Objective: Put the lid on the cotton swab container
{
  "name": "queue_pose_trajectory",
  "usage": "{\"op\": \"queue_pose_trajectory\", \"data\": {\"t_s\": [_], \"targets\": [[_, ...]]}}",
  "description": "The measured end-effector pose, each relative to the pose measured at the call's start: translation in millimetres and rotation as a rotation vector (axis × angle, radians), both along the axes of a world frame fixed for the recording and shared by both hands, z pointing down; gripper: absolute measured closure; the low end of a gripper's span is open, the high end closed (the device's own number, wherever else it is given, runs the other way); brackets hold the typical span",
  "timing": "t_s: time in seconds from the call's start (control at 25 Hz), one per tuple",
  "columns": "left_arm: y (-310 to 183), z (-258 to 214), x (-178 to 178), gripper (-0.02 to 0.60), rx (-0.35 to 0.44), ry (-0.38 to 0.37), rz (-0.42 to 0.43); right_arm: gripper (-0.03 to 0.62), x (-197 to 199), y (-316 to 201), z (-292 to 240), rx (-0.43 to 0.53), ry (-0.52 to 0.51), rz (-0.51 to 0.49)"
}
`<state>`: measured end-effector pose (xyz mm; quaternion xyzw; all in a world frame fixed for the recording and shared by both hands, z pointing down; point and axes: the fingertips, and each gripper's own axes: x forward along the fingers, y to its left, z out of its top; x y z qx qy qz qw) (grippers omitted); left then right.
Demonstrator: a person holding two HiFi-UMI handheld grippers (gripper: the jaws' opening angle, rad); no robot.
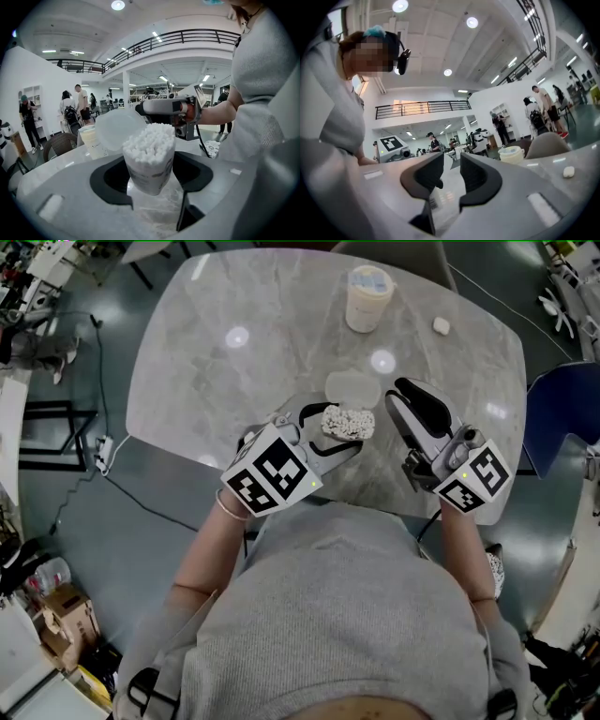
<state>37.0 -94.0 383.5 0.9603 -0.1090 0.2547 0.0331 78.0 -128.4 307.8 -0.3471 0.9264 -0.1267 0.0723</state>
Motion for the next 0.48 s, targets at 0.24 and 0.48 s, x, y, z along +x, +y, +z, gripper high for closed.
{"op": "queue_pose_trajectory", "data": {"t_s": [0.24, 0.48], "targets": [[4, -2, 4, 0.304, 0.003, -0.003, 0.011, 0.485, -4, -6, 0, -0.113, -0.114, -0.114], [5, 1, 11, 0.304, 0.002, -0.020, 0.010, 0.524, -4, -9, 1, -0.142, -0.125, -0.176]]}}
